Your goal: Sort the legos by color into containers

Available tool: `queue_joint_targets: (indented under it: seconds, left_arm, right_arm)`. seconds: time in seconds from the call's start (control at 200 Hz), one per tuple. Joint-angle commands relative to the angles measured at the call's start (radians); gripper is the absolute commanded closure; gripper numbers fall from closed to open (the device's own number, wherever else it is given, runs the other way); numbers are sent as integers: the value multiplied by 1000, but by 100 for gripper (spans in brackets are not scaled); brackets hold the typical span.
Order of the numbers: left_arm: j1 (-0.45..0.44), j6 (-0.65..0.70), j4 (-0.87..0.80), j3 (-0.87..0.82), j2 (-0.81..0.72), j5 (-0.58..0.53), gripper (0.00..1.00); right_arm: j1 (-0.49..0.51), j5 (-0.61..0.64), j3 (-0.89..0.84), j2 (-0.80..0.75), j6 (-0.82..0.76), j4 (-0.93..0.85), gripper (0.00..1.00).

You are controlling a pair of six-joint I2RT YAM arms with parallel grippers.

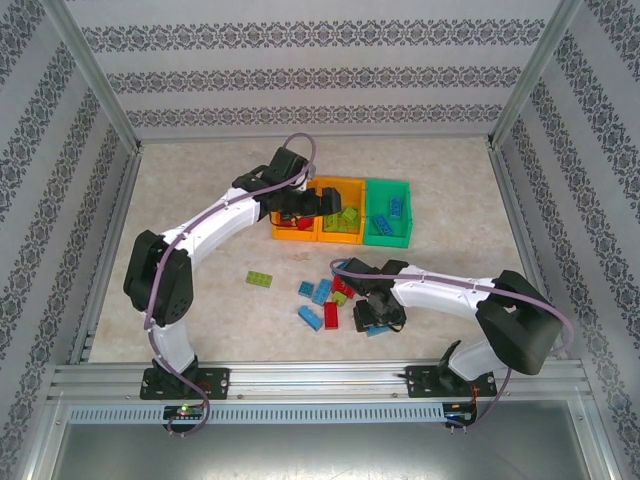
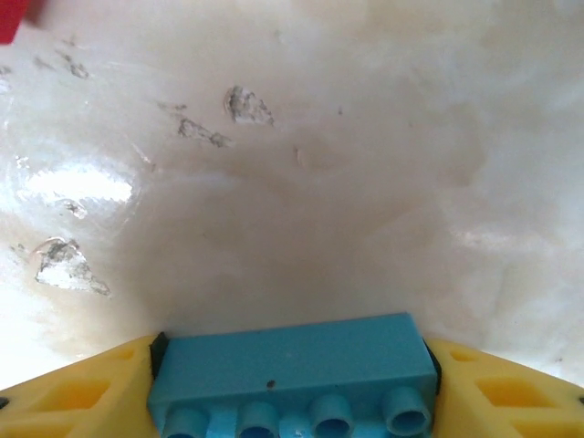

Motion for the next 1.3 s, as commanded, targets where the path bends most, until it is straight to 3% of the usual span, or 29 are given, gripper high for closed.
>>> queue_joint_targets:
  seconds: [0.0, 0.165, 0.35, 0.45, 0.634, 0.964, 1.094, 1.294]
  left_arm:
    - [33, -12, 27, -43, -65, -25, 0]
    - [53, 24, 12, -109, -125, -48, 0]
    - [51, 94, -52, -185, -185, -120, 0]
    - [48, 102, -45, -259, -229, -142, 0]
    - [40, 101, -33, -376, -289, -159, 0]
    - [-59, 101, -43, -498, -322, -175, 0]
    - [-104, 92, -41, -537, -316, -180, 0]
    - [-150, 70, -33, -540, -270, -161, 6]
  right_arm:
    - [1, 10, -26, 4, 0, 21, 45]
    - [-79, 0, -24, -139, 8, 46, 49]
    - [-326, -131, 50, -255, -66, 160, 51]
    - [-444, -175, 134, -227, -105, 191, 51]
    - [-572, -202, 284, -69, -132, 239, 52]
    - [-651, -114, 542, 209, -150, 241, 49]
    - [-656, -74, 633, 298, -186, 200, 44]
    - [-676, -59, 661, 351, -185, 201, 38]
